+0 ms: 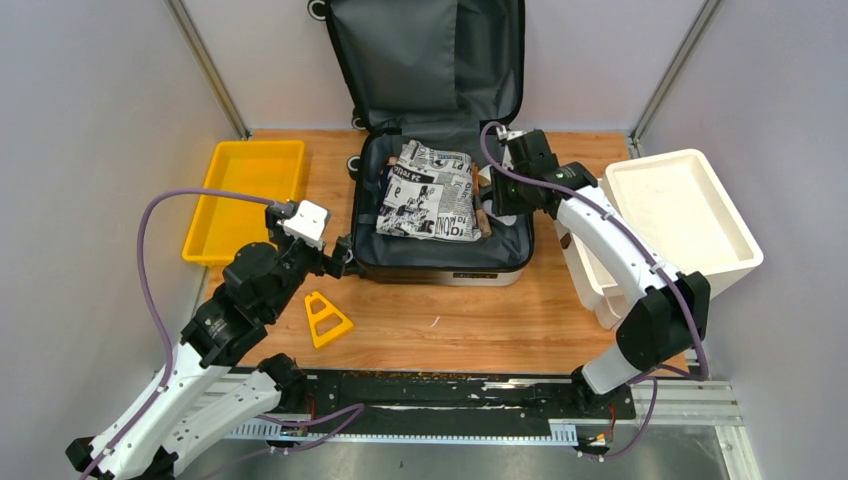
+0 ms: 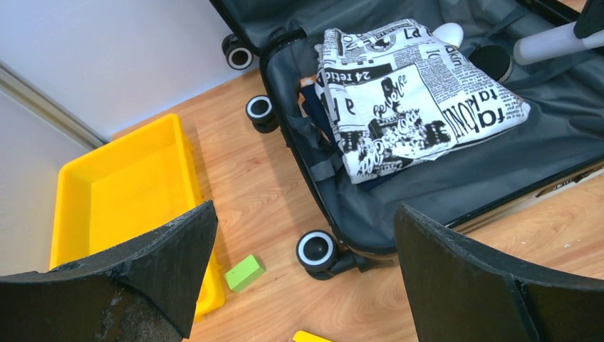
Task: Open, take out, and arrange the luggage
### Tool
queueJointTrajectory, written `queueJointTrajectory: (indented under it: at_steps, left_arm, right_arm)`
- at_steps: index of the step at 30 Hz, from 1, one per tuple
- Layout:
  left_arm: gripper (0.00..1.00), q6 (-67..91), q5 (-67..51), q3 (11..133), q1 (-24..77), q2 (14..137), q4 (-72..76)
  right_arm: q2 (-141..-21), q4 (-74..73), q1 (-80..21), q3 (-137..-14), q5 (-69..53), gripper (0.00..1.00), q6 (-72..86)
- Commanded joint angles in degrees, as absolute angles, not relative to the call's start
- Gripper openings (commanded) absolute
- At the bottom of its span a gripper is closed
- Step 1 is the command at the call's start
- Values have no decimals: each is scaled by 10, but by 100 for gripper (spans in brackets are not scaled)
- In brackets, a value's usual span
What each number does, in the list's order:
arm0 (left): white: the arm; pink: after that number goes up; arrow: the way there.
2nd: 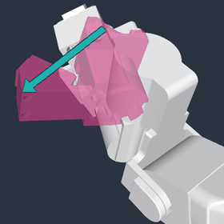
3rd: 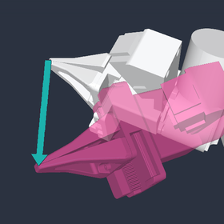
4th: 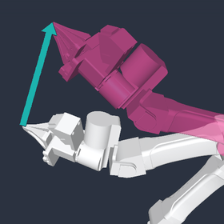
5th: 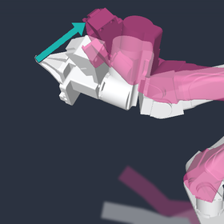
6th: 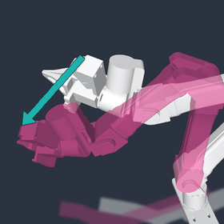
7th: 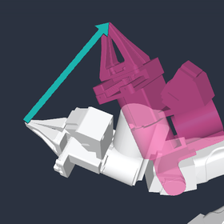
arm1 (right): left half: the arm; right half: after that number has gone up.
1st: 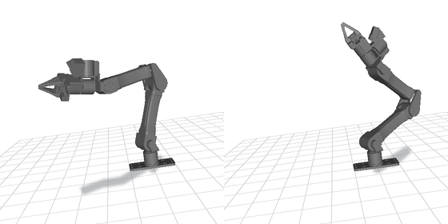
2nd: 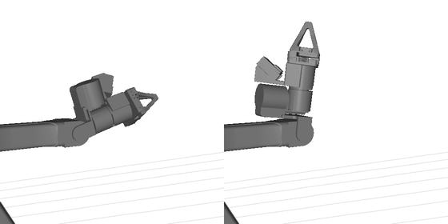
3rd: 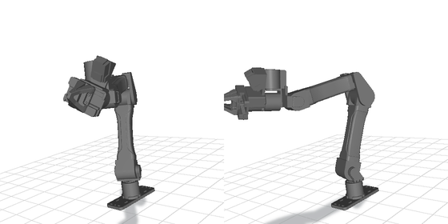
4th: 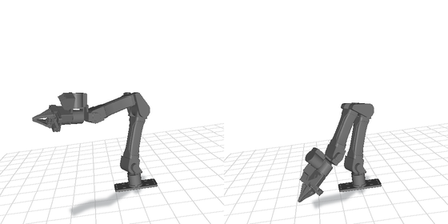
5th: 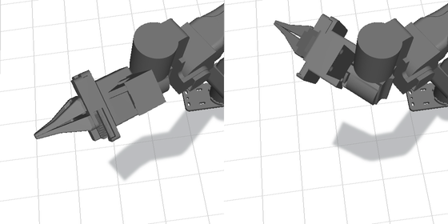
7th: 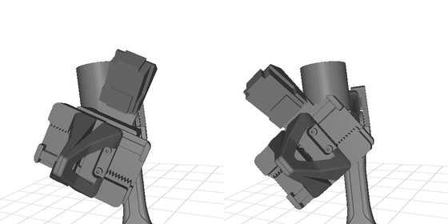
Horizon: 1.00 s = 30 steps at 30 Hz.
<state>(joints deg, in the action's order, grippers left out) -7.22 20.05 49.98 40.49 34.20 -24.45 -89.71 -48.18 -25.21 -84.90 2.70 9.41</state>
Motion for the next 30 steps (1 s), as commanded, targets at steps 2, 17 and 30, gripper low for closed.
queueJointTrajectory:
  at_steps: [2, 17, 30]
  left_arm:
    - [100, -84, 209, 495, 406, 336, -220]
    - [100, -84, 212, 496, 406, 341, -222]
    - [100, -82, 218, 497, 406, 349, -223]
  right_arm:
    - [-851, -471, -252, -893, 44, 14, 94]
    - [-737, -480, -156, -925, 141, 13, 32]
    - [-649, -503, -127, -794, 167, 13, -27]
